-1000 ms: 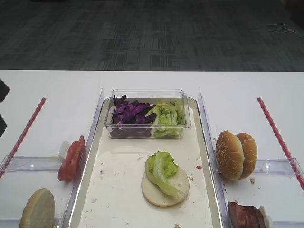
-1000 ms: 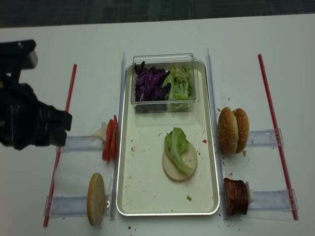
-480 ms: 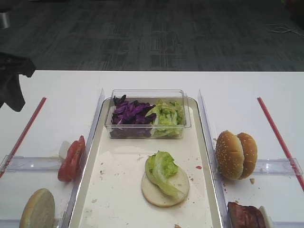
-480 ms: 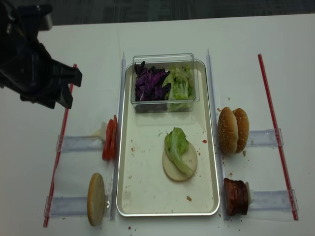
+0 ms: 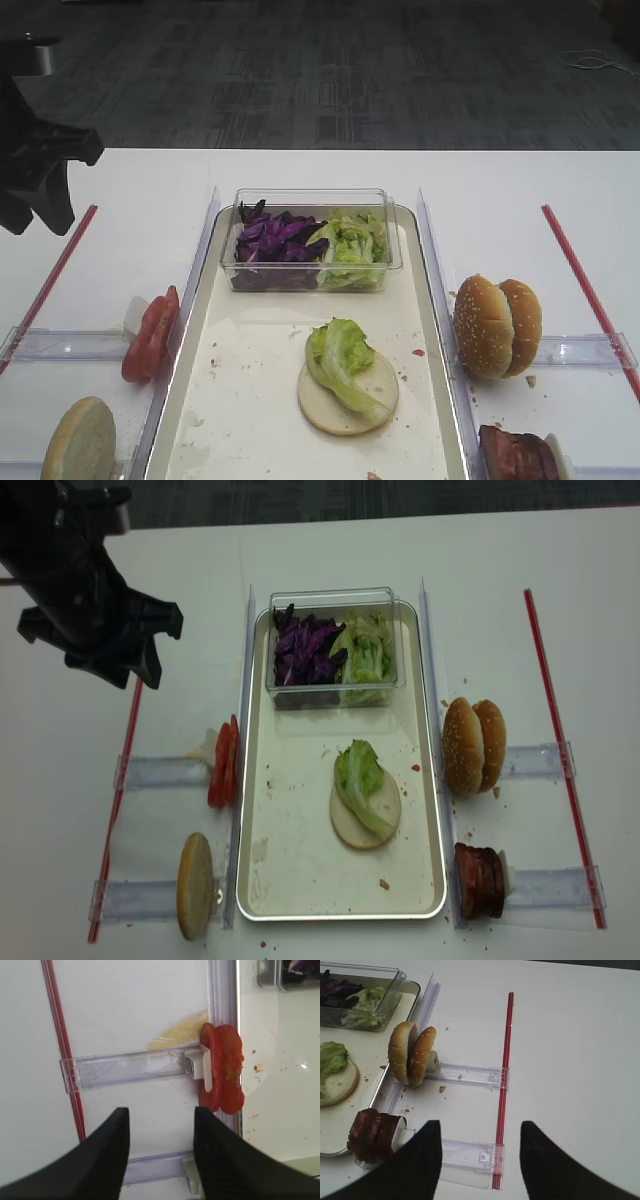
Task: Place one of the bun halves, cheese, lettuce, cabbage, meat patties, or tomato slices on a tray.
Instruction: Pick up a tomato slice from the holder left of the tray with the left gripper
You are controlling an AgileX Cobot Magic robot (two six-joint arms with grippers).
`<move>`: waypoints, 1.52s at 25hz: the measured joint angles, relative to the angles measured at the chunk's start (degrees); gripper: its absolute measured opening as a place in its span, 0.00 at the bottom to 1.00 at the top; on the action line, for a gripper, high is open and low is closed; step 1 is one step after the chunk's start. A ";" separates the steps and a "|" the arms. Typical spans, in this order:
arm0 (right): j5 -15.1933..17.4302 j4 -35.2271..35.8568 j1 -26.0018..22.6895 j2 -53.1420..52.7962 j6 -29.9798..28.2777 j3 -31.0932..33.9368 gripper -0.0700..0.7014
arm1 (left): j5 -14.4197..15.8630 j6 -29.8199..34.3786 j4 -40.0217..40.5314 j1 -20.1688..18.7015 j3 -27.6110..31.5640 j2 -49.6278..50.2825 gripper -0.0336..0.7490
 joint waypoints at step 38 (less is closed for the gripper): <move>0.00 0.00 0.00 0.00 0.13 0.00 0.61 | -0.45 -13.67 -0.05 -16.58 -0.12 6.72 0.44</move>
